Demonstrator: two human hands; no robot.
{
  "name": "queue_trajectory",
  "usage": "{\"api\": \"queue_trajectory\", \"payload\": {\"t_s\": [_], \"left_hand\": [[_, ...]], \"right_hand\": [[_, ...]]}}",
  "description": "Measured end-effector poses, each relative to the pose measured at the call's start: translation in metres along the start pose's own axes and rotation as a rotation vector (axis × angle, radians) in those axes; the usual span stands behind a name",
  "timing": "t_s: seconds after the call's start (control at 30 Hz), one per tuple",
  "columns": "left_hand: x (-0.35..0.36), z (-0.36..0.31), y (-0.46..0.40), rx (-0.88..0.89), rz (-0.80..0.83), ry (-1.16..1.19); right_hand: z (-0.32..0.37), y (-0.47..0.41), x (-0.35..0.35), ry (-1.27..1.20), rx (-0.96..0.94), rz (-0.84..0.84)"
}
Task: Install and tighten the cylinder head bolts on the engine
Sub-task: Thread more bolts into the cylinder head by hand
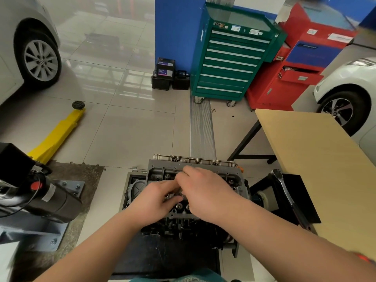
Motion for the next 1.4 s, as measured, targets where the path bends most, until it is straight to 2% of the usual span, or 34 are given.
{"api": "queue_trajectory", "payload": {"t_s": [0.23,0.33,0.43,0.5,0.6,0.67,0.8,0.9,1.0,1.07,1.17,1.27,1.33,1.4], "left_hand": [[0.005,-0.011,0.003,-0.078,-0.279,-0.092],[0.014,-0.005,0.009,-0.076,-0.233,-0.103],[0.008,-0.001,0.006,-0.044,-0.183,-0.066],[0.005,0.004,0.001,-0.04,-0.086,-0.018],[0.004,0.004,-0.003,-0.019,0.018,0.065],[0.006,0.003,-0.001,-0.026,-0.019,0.095],[0.009,0.005,0.007,-0.072,-0.19,-0.056],[0.009,0.004,0.005,-0.049,-0.16,-0.043],[0.006,0.01,0.002,-0.014,-0.049,0.048],[0.006,0.007,-0.001,-0.021,0.005,0.112],[0.01,0.001,0.001,-0.037,-0.067,0.148],[0.013,0.008,0.006,-0.131,-0.203,0.011],[0.013,0.009,0.006,-0.114,-0.199,-0.038],[0.009,0.008,0.003,-0.062,-0.137,-0.017]], "right_hand": [[0.007,-0.001,0.003,0.048,0.149,-0.165],[0.004,0.002,0.003,0.108,0.169,-0.246],[0.004,0.003,0.004,0.033,0.063,-0.173],[0.004,0.002,0.003,0.039,-0.023,-0.089],[0.001,0.001,0.002,0.016,-0.016,-0.034],[-0.001,0.0,0.003,0.036,0.065,-0.074],[-0.001,0.0,0.01,0.157,0.187,-0.125],[-0.002,0.002,0.006,0.044,0.107,-0.108],[-0.001,0.003,0.004,-0.061,-0.015,0.025],[-0.001,0.002,0.003,-0.053,0.019,0.043],[0.0,-0.001,0.002,-0.007,0.157,-0.017],[0.003,-0.002,0.004,0.172,0.224,-0.062],[0.003,-0.001,0.002,0.139,0.174,-0.084],[0.003,0.0,-0.001,0.048,0.045,-0.06]]}}
Point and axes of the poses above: each hand's wrist, its own y-axis away from the middle knuckle, its own x-axis out of the palm, z = x × y, the point moved 5 cm from there along -y, towards the middle knuckle, and after that the axes turned 4 degrees about x, right-handed, at the moved point
